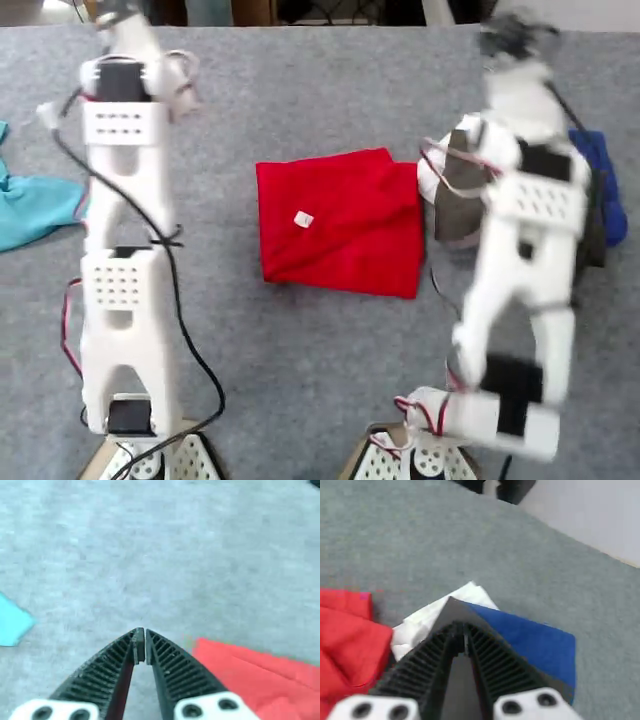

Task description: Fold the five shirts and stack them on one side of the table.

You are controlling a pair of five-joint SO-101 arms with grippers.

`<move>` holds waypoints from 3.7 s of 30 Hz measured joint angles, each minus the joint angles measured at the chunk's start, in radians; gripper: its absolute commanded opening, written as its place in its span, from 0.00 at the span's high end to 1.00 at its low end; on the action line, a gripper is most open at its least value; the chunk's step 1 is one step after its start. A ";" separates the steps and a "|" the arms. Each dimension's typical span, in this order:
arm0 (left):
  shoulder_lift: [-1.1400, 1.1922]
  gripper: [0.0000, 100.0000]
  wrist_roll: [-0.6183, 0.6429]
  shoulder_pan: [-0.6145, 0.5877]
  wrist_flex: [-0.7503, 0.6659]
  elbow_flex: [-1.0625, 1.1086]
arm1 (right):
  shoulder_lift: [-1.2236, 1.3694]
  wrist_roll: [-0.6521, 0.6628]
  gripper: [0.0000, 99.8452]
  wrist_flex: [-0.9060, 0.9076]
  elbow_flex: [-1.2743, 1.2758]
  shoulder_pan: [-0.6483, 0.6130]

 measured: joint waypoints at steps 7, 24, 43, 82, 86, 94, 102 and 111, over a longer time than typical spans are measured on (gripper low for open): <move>0.055 0.97 -0.032 -0.008 0.000 0.253 | 0.482 0.034 0.98 0.440 -0.614 -0.181; 0.222 0.97 -0.157 -0.086 -0.091 0.262 | 1.192 -0.066 0.98 0.783 -1.250 -0.239; 0.321 0.97 -0.173 0.245 -0.109 -0.017 | 1.122 -0.110 0.98 0.852 -1.409 -0.261; 0.489 0.97 -0.035 -0.112 -0.173 -0.206 | 0.968 -0.143 0.98 0.859 -0.881 -0.339; 0.489 0.97 -0.035 -0.112 -0.173 -0.206 | 0.829 -0.140 0.98 0.859 -0.664 -0.301; 0.489 0.97 -0.035 -0.112 -0.173 -0.206 | 0.578 -0.140 0.98 0.858 -0.287 -0.206; 0.489 0.97 -0.035 -0.112 -0.173 -0.206 | 0.328 -0.140 0.98 0.749 0.130 -0.193; 0.489 0.97 -0.035 -0.100 -0.173 -0.206 | 0.137 -0.189 0.98 0.437 0.107 -0.192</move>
